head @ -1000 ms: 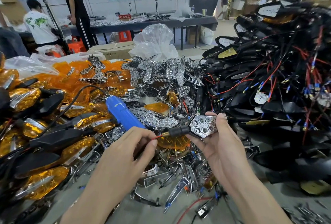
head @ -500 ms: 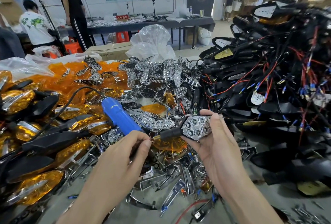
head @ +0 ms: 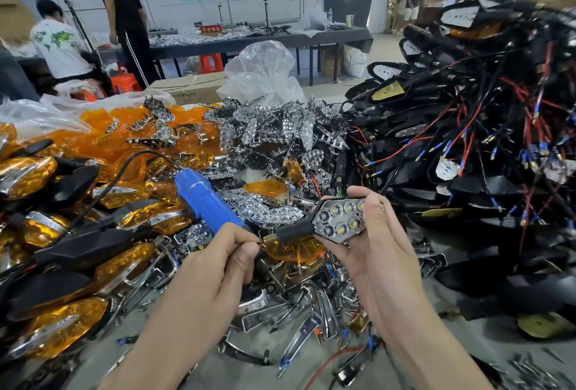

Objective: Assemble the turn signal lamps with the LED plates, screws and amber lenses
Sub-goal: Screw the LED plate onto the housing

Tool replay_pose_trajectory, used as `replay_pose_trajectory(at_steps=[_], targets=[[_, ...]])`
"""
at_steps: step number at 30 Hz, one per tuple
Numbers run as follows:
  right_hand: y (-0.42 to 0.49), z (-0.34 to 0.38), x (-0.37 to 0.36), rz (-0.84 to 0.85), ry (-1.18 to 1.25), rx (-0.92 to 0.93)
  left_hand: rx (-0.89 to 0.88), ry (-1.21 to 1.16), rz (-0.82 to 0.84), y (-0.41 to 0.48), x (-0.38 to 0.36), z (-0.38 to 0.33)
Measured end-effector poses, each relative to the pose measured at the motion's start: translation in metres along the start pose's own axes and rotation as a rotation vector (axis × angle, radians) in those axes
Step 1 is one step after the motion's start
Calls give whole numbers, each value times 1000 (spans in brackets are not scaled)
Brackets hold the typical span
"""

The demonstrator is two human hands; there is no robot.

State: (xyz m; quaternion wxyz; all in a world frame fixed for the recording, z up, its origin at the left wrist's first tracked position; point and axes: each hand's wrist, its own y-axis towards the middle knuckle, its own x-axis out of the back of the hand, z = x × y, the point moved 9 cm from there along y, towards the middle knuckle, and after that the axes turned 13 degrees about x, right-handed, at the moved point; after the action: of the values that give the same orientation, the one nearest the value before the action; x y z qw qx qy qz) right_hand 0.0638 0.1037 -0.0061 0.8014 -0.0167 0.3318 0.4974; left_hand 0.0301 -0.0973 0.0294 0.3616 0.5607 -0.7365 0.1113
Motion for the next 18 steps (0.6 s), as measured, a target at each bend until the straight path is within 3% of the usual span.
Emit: replay_pose_trajectory(at_steps=[18], targets=[[-5,-4,-8,2,110,-116,98,-130,-8,0,4,-7]])
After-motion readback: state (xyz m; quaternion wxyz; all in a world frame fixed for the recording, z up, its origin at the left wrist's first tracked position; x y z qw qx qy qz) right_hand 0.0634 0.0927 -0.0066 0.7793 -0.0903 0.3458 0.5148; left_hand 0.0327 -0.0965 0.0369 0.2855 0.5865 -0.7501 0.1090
